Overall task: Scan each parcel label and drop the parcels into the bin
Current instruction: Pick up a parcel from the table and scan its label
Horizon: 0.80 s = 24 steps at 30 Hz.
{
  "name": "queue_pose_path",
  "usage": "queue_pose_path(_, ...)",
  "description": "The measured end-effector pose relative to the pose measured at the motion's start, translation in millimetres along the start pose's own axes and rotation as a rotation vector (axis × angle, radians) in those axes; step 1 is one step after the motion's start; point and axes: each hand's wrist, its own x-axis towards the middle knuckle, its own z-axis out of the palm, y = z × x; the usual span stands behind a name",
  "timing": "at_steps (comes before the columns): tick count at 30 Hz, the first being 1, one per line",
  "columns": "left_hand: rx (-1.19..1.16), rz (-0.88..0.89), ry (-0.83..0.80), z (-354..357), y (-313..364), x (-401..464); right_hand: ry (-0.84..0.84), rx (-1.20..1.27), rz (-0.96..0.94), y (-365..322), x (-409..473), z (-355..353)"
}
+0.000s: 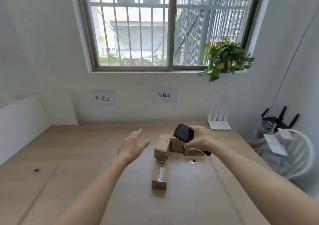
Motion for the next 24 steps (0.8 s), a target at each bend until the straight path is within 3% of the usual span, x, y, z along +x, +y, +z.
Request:
queue_pose_path(14,0.023,-0.04,-0.157,119.4,-36.0,155.9,-0.104,0.044,0.192,64.8,153.8,81.9)
queue_pose_path(24,-0.042,-0.111,-0.271,180.2,-82.0,244.3,-0.256,0.043,0.197,76.2,259.5,149.7)
